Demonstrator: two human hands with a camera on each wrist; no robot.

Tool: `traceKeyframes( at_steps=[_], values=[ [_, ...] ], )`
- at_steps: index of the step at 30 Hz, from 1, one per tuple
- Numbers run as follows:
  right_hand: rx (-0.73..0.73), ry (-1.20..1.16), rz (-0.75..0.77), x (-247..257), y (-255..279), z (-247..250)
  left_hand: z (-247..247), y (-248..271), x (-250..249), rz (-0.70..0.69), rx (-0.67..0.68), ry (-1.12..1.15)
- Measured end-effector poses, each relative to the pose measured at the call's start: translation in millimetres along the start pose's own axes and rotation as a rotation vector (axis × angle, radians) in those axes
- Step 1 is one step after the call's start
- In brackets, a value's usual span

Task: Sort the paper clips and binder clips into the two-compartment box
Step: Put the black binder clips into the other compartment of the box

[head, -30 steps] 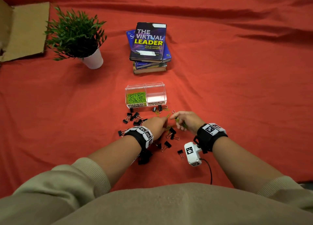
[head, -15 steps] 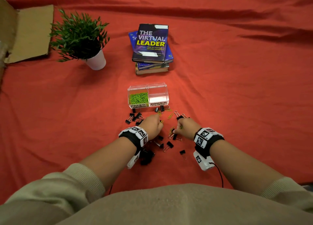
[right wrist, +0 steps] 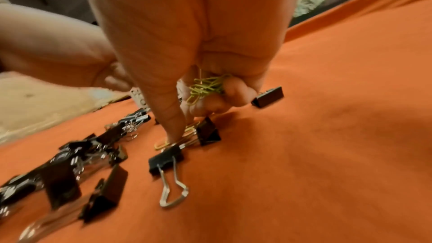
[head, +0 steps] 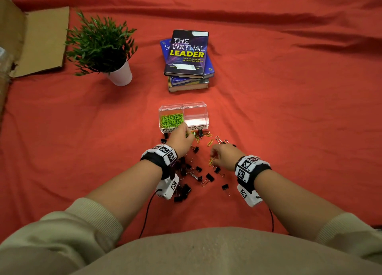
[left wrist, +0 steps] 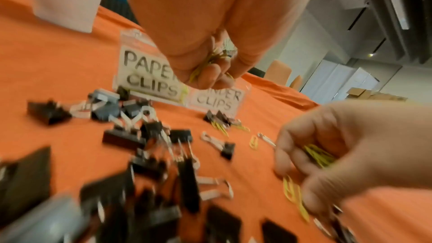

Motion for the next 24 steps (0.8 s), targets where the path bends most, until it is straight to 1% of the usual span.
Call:
traceKeyframes(
  at_steps=[2, 4, 6, 8, 9, 11, 13, 16, 17, 18, 19, 21, 22, 24],
  values=[
    [0.03, 0.088, -0.003, 0.6, -0.6, -3.9, 21.1, -12.1, -0.8, -0.004, -0.067, -0.018],
    [0.068, 0.161, -0.013, 1.5, 0.3, -7.3, 40.9, -26.4, -1.3, -0.016, -0.107, -0.112],
    [0.108, 0.219, -0.026, 3.4, 1.1, -10.1, 53.0, -40.3, -1.5, -0.039, -0.077, -0.306],
    [0.135, 0.262, -0.053, 3.4, 1.0, -12.8, 55.8, -51.9, 1.0, -0.073, -0.009, -0.498],
    [0.15, 0.277, -0.06, 3.6, 1.0, -14.6, 55.1, -56.0, 2.0, -0.101, 0.027, -0.562],
    [0.154, 0.263, -0.057, 4.7, 1.7, -15.2, 50.6, -59.9, 2.7, -0.173, 0.054, -0.633],
    [0.121, 0.14, -0.036, 6.8, 2.4, -9.7, 48.5, -55.1, -0.4, -0.233, 0.01, -0.641],
    [0.07, -0.129, -0.087, 7.9, 4.0, 10.8, 49.6, -33.8, -9.5, -0.311, -0.23, -0.622],
    [0.049, -0.2, -0.108, 8.6, 3.2, 19.8, 45.7, -24.5, -12.9, -0.348, -0.278, -0.595],
    [0.029, -0.272, -0.126, 10.8, 3.0, 29.7, 37.8, -16.6, -16.1, -0.39, -0.279, -0.574],
    [0.012, -0.351, -0.144, 12.9, 1.2, 39.3, 26.3, -10.6, -18.7, -0.434, -0.236, -0.567],
    [-0.018, -0.517, -0.163, 21.1, -3.8, 57.8, -1.7, -4.6, -20.1, -0.499, -0.087, -0.621],
    [-0.027, -0.594, -0.154, 28.5, -7.3, 66.5, -14.1, -3.9, -18.2, -0.516, -0.021, -0.659],
    [-0.039, -0.718, -0.121, 46.8, -18.5, 79.5, -27.3, -4.0, -11.5, -0.501, 0.062, -0.699]
  ],
)
Point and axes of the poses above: each hand's wrist, its own y-axis away from the middle knuckle, its own z-axis out of the back of the hand, x = y × z, the point moved 6 cm from there along -y, towards the middle knuckle, and after that the axes turned 13 degrees about -y, right-handed, at the moved point
